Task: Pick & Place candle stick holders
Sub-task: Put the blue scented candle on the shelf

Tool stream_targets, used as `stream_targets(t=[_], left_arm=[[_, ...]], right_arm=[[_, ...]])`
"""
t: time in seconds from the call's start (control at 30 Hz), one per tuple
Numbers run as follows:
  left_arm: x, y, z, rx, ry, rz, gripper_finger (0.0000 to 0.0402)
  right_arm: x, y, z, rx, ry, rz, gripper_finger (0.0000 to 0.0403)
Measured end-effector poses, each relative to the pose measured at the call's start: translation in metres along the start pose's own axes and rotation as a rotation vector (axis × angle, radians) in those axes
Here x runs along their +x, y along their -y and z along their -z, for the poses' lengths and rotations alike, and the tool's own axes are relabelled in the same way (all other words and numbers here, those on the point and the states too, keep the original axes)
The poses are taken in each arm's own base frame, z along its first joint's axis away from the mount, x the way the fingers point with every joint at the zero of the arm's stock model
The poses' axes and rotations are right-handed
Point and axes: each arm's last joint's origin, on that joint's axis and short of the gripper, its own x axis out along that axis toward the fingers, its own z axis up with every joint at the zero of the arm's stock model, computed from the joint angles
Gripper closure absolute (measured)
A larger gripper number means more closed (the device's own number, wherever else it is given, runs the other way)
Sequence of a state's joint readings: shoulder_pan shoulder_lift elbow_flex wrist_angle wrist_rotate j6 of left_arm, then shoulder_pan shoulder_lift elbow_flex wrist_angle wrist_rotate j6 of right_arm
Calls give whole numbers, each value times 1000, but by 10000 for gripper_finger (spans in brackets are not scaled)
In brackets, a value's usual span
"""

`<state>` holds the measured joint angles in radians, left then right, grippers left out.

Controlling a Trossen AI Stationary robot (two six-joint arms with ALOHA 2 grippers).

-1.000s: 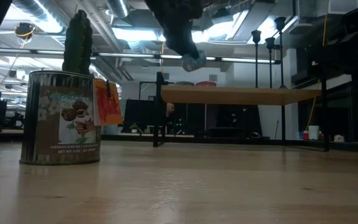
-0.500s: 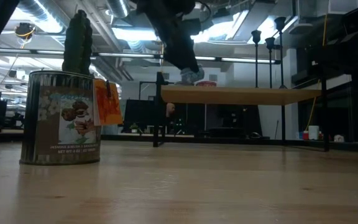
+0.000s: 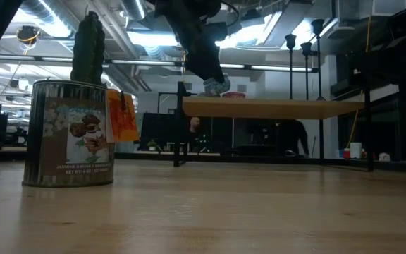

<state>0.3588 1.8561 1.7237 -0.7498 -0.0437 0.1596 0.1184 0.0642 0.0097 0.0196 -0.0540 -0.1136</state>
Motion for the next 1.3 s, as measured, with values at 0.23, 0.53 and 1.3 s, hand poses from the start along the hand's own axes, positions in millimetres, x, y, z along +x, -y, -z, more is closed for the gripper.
stream_targets(t=[0.23, 0.53, 1.3], left_arm=[[0, 0, -2, 21, 23, -12, 104], [0, -1, -3, 27, 35, -14, 102], [-7, 6, -11, 62, 46, -137, 64]], right_arm=[[0, 0, 0, 0, 0, 0, 392], [0, 0, 0, 0, 0, 0, 392], [0, 0, 0, 0, 0, 1, 392]])
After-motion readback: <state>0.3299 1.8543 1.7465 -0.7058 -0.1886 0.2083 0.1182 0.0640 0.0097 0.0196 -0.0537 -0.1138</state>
